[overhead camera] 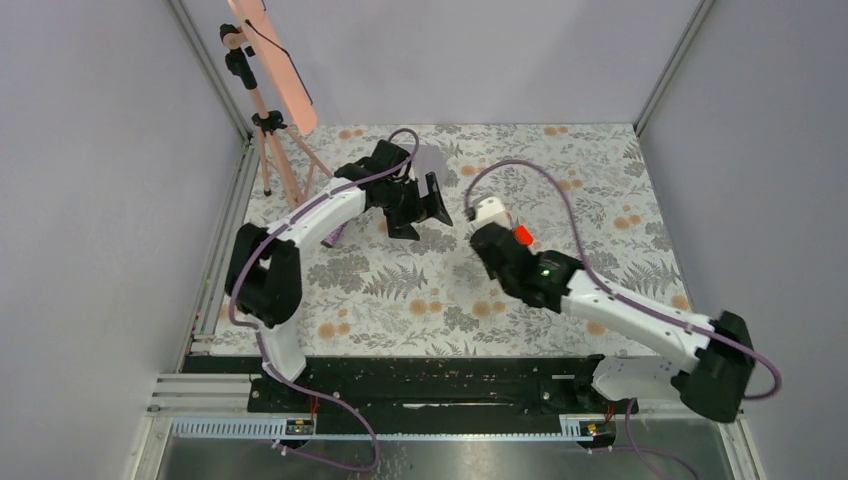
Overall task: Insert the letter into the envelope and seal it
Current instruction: Fold the letter, then move the envelope to the center of the board.
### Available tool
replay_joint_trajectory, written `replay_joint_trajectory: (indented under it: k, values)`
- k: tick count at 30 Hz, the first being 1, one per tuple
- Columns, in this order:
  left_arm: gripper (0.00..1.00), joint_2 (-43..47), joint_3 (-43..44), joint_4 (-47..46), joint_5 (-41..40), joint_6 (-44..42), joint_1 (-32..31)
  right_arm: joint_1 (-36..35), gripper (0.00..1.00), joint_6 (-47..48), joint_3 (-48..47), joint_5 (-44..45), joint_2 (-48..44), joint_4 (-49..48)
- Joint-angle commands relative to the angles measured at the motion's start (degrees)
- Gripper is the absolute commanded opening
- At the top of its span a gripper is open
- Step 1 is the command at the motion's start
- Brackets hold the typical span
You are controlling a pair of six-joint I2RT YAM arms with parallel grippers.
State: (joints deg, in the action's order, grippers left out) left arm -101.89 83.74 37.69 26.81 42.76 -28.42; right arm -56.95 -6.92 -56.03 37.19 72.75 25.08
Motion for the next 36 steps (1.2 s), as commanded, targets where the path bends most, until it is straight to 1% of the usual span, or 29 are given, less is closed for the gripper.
replay_joint_trajectory:
  k: [1, 5, 8, 11, 14, 16, 19, 21, 25, 30, 33, 36]
  values:
    - [0.98, -7.9, 11.0, 0.9, -11.5, -3.7, -0.4, 8.7, 0.00, -7.1, 0.8, -10.6, -8.2, 0.7]
    - [0.85, -18.1, 24.8, 7.1, -19.0, -6.9, -0.9, 11.9, 0.00, -9.7, -0.8, -14.8, -10.9, 2.3]
    - [0.82, -25.6, 36.4, 12.3, -25.5, -10.8, -1.8, 13.9, 0.00, -11.0, -0.6, -17.6, -12.4, 2.4]
    - [0.82, -31.4, 44.7, 14.1, -32.0, -15.3, -2.9, 15.1, 0.00, -9.9, -0.2, -17.6, -12.8, 2.6]
    - [0.84, -35.0, 48.9, 14.2, -38.0, -19.0, -4.0, 16.7, 0.00, -9.0, -0.3, -18.6, -12.6, 2.5]
    - [0.84, -36.6, 49.7, 12.6, -42.5, -21.6, -4.8, 17.7, 0.00, -8.6, -0.4, -19.8, -12.5, 2.4]
    - [0.84, -38.5, 50.5, 11.2, -47.4, -22.0, -5.7, 18.6, 0.00, -8.5, -0.4, -21.0, -12.3, 2.4]
    - [0.84, -39.8, 51.2, 11.2, -47.8, -19.9, -5.6, 19.0, 0.00, -8.5, -0.1, -22.1, -12.2, 2.0]
    - [0.82, -41.3, 51.0, 9.9, -44.0, -16.1, -4.9, 19.4, 0.00, -8.5, 0.2, -23.0, -11.8, 1.1]
    - [0.78, -40.7, 49.7, 5.5, -41.2, -12.2, -3.1, 19.8, 0.00, -8.4, 0.3, -23.2, -11.2, 0.8]
    - [0.76, -42.5, 50.3, 4.8, -37.6, -8.1, -1.5, 20.2, 0.00, -8.4, 0.7, -23.7, -10.6, -0.3]
    - [0.73, -44.6, 50.2, 6.2, -34.0, -4.6, -0.5, 20.7, 0.00, -8.2, 0.0, -24.3, -9.4, -0.5]
